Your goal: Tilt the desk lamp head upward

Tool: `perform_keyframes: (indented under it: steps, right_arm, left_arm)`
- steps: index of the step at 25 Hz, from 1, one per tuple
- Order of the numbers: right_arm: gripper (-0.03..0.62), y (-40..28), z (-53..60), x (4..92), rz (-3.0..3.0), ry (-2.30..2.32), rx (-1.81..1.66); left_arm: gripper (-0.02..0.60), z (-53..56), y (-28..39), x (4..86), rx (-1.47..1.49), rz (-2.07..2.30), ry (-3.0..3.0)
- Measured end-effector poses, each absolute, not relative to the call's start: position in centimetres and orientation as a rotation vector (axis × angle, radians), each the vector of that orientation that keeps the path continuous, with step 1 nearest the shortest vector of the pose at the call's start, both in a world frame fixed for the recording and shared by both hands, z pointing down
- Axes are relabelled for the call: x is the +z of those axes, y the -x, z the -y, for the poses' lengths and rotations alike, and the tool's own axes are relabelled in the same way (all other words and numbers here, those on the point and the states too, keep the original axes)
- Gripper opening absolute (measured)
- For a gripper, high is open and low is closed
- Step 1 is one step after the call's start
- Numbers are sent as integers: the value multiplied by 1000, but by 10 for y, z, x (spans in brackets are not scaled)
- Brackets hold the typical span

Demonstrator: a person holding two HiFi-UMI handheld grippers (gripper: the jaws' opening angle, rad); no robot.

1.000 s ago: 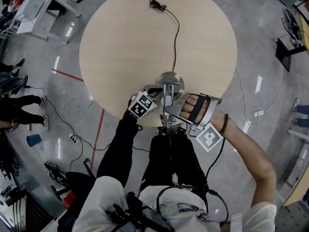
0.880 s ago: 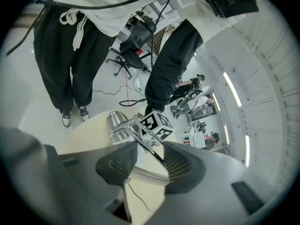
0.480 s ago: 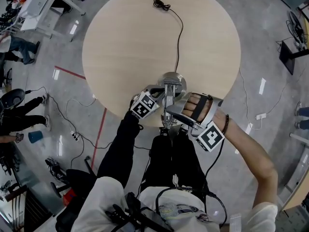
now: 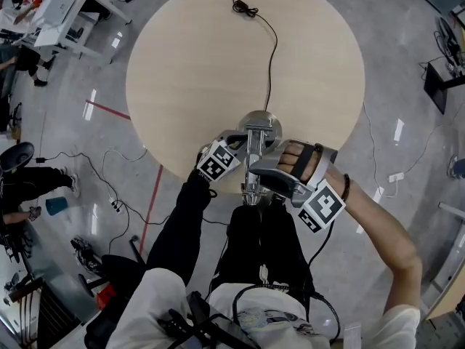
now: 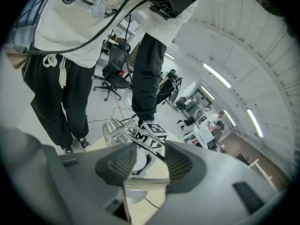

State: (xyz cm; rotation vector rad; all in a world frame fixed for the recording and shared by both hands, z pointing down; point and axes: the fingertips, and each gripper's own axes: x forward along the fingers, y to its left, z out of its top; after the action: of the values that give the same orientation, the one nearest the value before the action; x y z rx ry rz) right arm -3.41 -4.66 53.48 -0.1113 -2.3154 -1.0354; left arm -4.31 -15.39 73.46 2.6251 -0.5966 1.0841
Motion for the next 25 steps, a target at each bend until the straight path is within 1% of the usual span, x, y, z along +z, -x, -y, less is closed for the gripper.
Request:
perform_keyframes:
  steps: [25]
  right_arm:
    - [179, 31, 52, 493, 2583, 177, -637]
  left_arm:
    - [2, 154, 40, 733, 1091, 587, -2608]
